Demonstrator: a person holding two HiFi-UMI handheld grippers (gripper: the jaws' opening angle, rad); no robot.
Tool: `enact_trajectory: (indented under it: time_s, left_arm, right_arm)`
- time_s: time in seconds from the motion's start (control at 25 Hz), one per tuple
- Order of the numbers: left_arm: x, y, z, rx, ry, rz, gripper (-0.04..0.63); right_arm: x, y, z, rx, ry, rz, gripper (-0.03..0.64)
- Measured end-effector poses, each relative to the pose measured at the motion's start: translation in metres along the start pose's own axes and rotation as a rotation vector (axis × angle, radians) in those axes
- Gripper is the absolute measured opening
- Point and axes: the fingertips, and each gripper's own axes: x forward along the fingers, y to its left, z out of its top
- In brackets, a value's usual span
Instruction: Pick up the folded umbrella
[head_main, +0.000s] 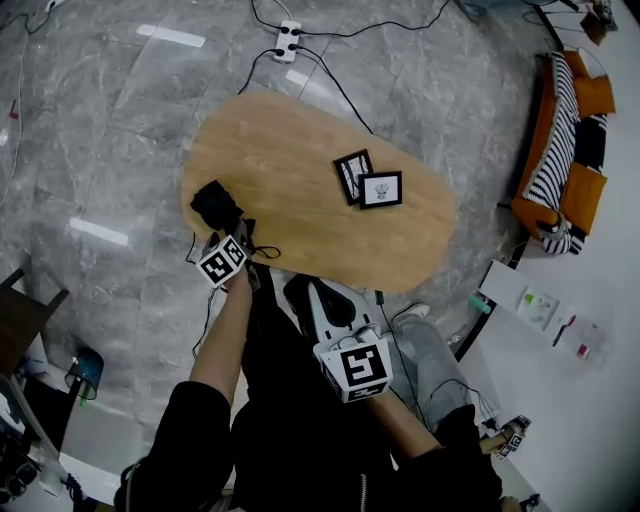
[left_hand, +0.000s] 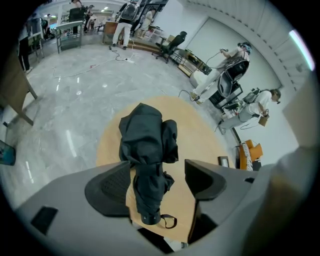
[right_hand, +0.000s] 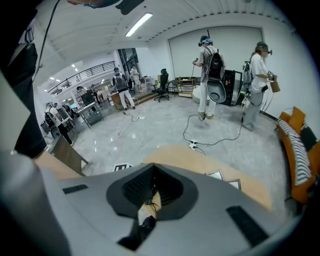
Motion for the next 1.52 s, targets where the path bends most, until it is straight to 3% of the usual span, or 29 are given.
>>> enact_trajectory:
  time_s: [0.16,0.6,1.24,1.52]
  left_arm:
    - [0.011,0.002,-0.002,0.06,0.011,0.02,0.333]
    - [0.026,0.007,-0.016,0.107,0.039,0.06,0.333]
    - [0.052,0.015,-0.009,0.064,0.051,0.101,0.333]
    - [0.061,0.026,-0.012,0.059,0.076,0.153,0.331]
  right_arm:
    - [0.0,-0.003,-0.006,0.008,0.011,-0.014,0.011]
    - [0.0,-0.01,-0.017,0.043,0.033,-0.031,0.011]
    - [-0.01,-0.024,-0.04,0.091,0.055,-0.069,0.011]
    - [-0.012,-0.023,-0.045,0.099,0.061,-0.075,0.011]
